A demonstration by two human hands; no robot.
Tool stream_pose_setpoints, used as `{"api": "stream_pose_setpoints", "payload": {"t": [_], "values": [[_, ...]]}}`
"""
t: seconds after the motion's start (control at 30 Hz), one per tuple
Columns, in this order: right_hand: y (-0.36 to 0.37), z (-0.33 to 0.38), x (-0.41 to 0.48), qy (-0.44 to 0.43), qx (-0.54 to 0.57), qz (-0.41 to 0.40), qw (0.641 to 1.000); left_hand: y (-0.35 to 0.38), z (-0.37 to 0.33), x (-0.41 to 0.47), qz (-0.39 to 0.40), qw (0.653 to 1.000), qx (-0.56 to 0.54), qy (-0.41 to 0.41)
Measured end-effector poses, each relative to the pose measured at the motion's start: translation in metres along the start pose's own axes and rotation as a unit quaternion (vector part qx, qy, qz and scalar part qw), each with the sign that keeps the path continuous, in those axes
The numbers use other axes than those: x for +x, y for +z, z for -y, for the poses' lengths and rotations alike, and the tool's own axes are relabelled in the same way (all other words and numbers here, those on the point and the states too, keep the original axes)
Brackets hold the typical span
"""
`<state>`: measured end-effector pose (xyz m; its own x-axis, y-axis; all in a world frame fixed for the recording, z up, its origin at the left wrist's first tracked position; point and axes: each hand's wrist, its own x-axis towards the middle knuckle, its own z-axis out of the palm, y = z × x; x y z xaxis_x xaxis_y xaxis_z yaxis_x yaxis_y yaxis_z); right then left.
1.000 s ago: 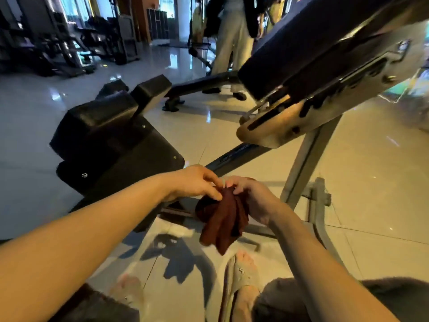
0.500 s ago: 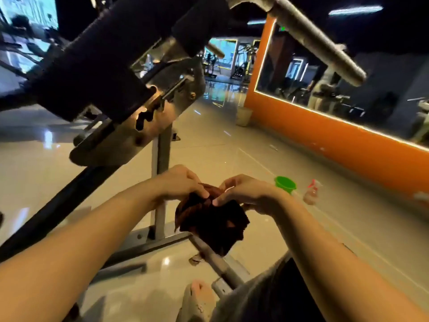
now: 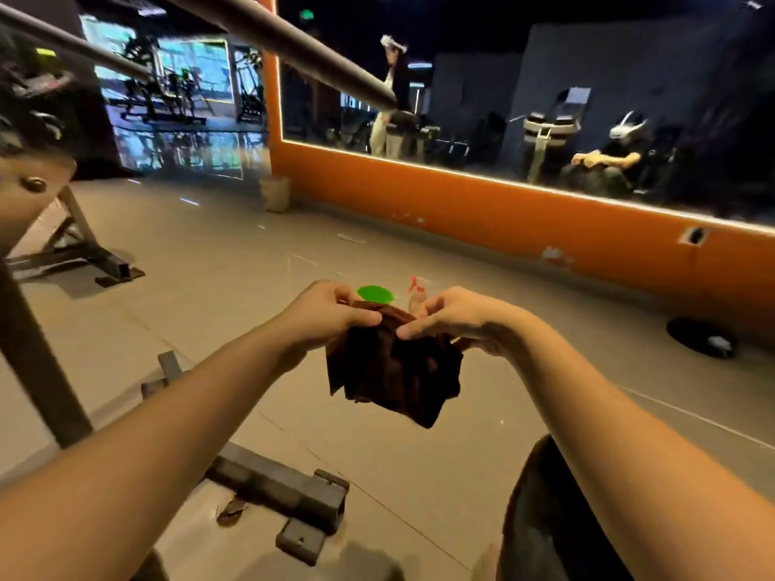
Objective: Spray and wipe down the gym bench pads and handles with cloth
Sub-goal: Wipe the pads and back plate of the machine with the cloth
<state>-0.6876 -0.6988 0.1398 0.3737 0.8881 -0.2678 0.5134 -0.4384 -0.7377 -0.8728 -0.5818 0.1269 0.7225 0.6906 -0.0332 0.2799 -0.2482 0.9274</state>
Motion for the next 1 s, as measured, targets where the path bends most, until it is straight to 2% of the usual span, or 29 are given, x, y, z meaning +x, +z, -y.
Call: {"api": "stream_pose_setpoints", "payload": {"t": [0.17,0.27,0.43,0.57,0.67,0.77,0.87,1.0], "values": [[-0.045,-0.067,0.049,0.059,0.029,0.023,0.998,0.057,0.021,0.082,-0.01,0.999,-0.016,-0.035],[-0.069,-0.099,0.097,0.089,0.024,0.002,0.996,0.084,0.037,0.143,-0.001,0.996,-0.049,-0.072],[-0.085,-0.151,0.16,0.126,0.096,-0.112,0.981,0.129,0.044,0.236,0.02,0.988,-0.073,-0.132],[-0.086,-0.185,0.187,0.149,0.21,-0.25,0.933,0.162,0.032,0.267,0.02,0.979,-0.073,-0.189],[-0.084,-0.175,0.18,0.152,0.276,-0.285,0.905,0.164,0.011,0.266,-0.022,0.968,-0.075,-0.237],[-0.111,-0.152,0.154,0.175,0.29,-0.265,0.903,0.162,-0.036,0.263,-0.05,0.951,-0.091,-0.29],[-0.174,-0.126,0.122,0.223,0.313,-0.215,0.898,0.158,-0.114,0.262,-0.028,0.935,-0.102,-0.339],[-0.266,-0.081,0.09,0.264,0.337,-0.125,0.895,0.141,-0.214,0.276,0.002,0.931,-0.082,-0.357]]}}
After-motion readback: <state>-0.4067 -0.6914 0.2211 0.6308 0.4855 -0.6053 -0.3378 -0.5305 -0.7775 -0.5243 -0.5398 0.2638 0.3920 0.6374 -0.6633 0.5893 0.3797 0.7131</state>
